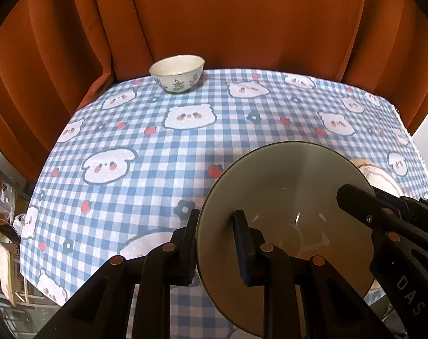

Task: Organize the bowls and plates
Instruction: 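Carry the held bowl with the right gripper toward the plate stack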

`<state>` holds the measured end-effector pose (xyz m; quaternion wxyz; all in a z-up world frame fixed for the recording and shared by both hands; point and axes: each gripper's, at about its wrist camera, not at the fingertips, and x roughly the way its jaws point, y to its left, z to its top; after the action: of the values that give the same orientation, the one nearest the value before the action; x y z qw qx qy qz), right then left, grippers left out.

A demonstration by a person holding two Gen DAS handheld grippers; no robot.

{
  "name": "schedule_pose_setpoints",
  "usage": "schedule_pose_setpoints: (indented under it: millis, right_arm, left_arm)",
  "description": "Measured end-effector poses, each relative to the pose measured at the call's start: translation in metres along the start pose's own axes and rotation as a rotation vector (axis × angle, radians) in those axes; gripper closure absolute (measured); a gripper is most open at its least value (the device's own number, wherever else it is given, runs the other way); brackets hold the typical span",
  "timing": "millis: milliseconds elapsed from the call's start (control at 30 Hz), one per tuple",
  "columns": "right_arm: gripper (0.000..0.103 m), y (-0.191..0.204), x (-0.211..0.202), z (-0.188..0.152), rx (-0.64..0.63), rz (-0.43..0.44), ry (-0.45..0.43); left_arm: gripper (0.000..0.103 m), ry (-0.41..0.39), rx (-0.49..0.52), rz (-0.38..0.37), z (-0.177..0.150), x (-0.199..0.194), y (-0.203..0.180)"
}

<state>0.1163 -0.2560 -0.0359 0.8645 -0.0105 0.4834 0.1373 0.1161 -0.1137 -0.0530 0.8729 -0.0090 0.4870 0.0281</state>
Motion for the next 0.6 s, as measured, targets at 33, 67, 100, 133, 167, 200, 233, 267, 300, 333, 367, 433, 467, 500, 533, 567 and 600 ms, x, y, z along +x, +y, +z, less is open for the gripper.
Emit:
schedule_pose_setpoints:
  millis: [33, 67, 100, 133, 167, 200, 233, 267, 300, 333, 367, 433, 467, 500, 533, 567, 600]
  right_arm:
    - [0.086, -0.002, 0.002, -0.002, 0.004, 0.002, 0.005]
    - [0.086, -0.002, 0.003, -0.003, 0.006, 0.002, 0.008]
    - [0.086, -0.003, 0.004, -0.004, 0.009, 0.002, 0.012]
    - [0.086, -0.004, 0.007, -0.005, 0.014, 0.005, 0.018]
    - [0.086, -0.005, 0.009, -0.005, 0.016, 0.007, 0.022]
    - [0.086, -0.005, 0.011, -0.006, 0.018, 0.009, 0.027]
    - [0.086, -0.005, 0.013, -0.006, 0.02, 0.011, 0.032]
    - [0.086, -0.005, 0.015, -0.006, 0.02, 0.012, 0.036]
    - [0.086, -0.005, 0.019, -0.006, 0.021, 0.013, 0.045]
    - [0.086, -0.005, 0.021, -0.007, 0.021, 0.013, 0.048]
    - [0.086, -0.006, 0.024, -0.007, 0.021, 0.012, 0.054]
    - [0.086, -0.007, 0.028, -0.007, 0.022, 0.009, 0.066]
    - [0.086, -0.007, 0.031, -0.007, 0.023, 0.01, 0.072]
    - [0.086, -0.008, 0.033, -0.008, 0.024, 0.012, 0.079]
    - [0.086, -0.007, 0.037, -0.009, 0.022, 0.01, 0.087]
    - [0.086, -0.006, 0.038, -0.009, 0.022, 0.011, 0.09]
    - [0.086, -0.005, 0.04, -0.009, 0.02, 0.008, 0.095]
  left_arm:
    - [0.081, 0.003, 0.001, 0.001, -0.001, 0.002, 0.0]
    - [0.081, 0.007, 0.002, 0.004, -0.002, 0.004, -0.001]
    - [0.081, 0.013, 0.001, 0.006, -0.002, 0.006, -0.001]
    - [0.082, 0.016, 0.002, 0.008, -0.003, 0.007, -0.001]
    - [0.081, 0.019, 0.004, 0.013, -0.003, 0.008, -0.001]
    - [0.081, 0.021, 0.008, 0.021, -0.004, 0.01, -0.002]
    - [0.081, 0.021, 0.013, 0.029, -0.004, 0.011, -0.003]
    - [0.081, 0.019, 0.017, 0.037, -0.005, 0.012, -0.003]
    - [0.082, 0.015, 0.022, 0.046, -0.005, 0.012, -0.005]
    - [0.082, 0.01, 0.028, 0.053, -0.005, 0.013, -0.005]
    - [0.082, 0.01, 0.028, 0.055, -0.004, 0.013, -0.005]
    - [0.082, 0.011, 0.034, 0.064, -0.003, 0.014, -0.005]
    - [0.082, 0.017, 0.034, 0.066, -0.003, 0.016, -0.005]
    - [0.082, 0.023, 0.035, 0.072, -0.003, 0.018, -0.004]
    - [0.082, 0.03, 0.035, 0.077, -0.003, 0.02, -0.003]
    - [0.082, 0.04, 0.03, 0.073, -0.004, 0.022, -0.002]
    - [0.082, 0.052, 0.025, 0.07, -0.005, 0.025, -0.002]
